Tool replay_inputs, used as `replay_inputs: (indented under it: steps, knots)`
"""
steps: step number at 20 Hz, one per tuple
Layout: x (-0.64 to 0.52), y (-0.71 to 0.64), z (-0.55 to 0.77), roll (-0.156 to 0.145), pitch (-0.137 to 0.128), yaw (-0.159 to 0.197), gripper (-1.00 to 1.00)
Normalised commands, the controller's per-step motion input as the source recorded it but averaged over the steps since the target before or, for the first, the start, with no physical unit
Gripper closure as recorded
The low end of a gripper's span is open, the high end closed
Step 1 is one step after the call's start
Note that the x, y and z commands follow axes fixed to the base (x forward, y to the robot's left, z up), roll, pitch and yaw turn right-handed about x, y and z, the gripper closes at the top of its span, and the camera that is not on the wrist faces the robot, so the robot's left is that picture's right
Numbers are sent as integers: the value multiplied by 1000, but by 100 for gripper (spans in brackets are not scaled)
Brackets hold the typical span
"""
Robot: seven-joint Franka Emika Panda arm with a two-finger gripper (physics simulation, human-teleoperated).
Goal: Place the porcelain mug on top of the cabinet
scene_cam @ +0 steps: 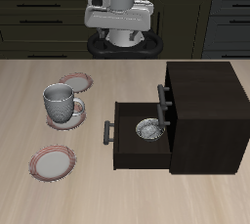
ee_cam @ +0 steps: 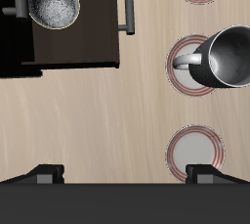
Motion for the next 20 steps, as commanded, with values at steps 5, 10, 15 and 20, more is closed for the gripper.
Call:
replay_inputs:
  steps: [5,10,15,20]
  knots:
    - [133,-345,1,11,-3,-4,-100]
    - [190,-565,89,9,-34,8,-100]
    - [161,-590,95,-29,-17,-9,-100]
    - [120,-534,31,-21,-41,37,-100]
